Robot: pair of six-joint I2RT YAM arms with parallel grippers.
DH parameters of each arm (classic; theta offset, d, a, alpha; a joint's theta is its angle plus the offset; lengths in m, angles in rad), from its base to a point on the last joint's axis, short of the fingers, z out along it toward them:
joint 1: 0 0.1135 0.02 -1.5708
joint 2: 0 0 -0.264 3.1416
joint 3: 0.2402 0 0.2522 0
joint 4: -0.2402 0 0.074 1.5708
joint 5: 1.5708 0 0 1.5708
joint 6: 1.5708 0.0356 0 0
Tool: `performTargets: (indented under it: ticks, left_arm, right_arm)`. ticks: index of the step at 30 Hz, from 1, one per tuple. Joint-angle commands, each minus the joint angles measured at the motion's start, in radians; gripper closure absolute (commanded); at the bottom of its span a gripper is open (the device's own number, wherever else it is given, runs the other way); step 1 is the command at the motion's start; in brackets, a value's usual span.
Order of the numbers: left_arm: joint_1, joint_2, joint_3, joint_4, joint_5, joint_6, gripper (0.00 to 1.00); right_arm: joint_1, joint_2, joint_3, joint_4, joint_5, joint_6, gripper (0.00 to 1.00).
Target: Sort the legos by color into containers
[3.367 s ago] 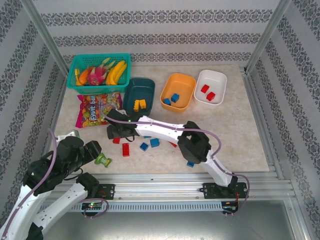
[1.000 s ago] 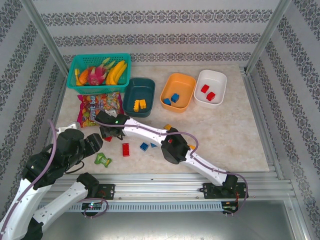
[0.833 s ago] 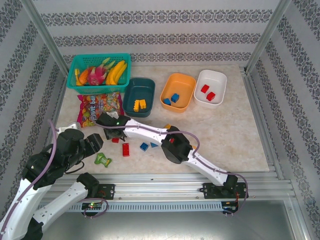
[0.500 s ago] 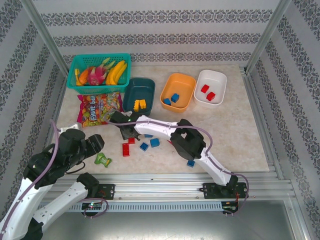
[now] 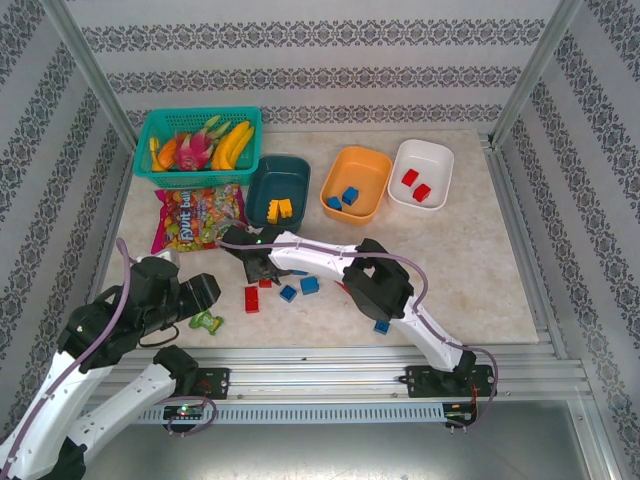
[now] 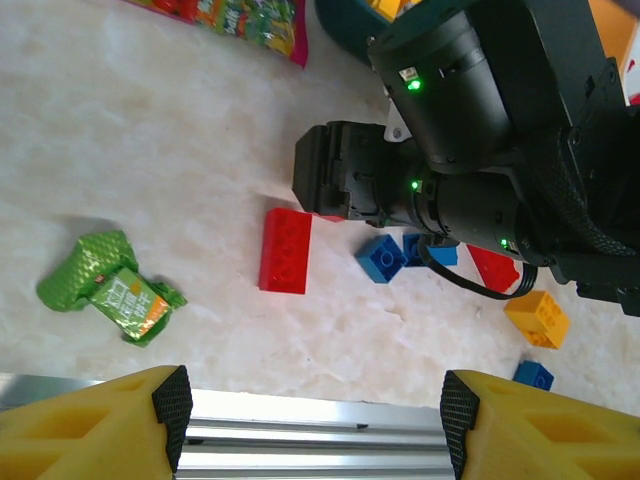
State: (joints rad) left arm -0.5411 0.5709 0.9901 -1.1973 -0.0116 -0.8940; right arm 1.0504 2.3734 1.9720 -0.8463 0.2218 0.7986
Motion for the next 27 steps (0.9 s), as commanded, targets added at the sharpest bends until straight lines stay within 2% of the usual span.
performTargets:
  ticks: [1, 7, 13, 22, 27]
  left_arm:
    - [0.009, -0.020, -0.015, 0.037, 0.065, 0.023, 0.30]
    - [0.008, -0.056, -0.045, 0.058, 0.120, 0.027, 0.30]
    - [0.009, -0.090, -0.050, 0.022, 0.120, 0.026, 0.30]
    - [0.009, -0.121, -0.059, -0.003, 0.112, 0.025, 0.30]
    - [0.009, -0.126, -0.063, 0.015, 0.108, 0.019, 0.30]
  right_arm:
    - [0.010, -0.039, -0.005, -0.070, -0.020, 0.137, 0.36]
    - [-0.009, -0.004, -0.001, -0.073, -0.039, 0.188, 0.45]
    - [-0.020, 0.048, 0.065, -0.096, -0.028, 0.182, 0.56]
    - [-0.030, 0.101, 0.128, -0.132, -0.051, 0.162, 0.66]
    - [-0.030, 0.050, 0.130, -0.136, -0.024, 0.133, 0.81]
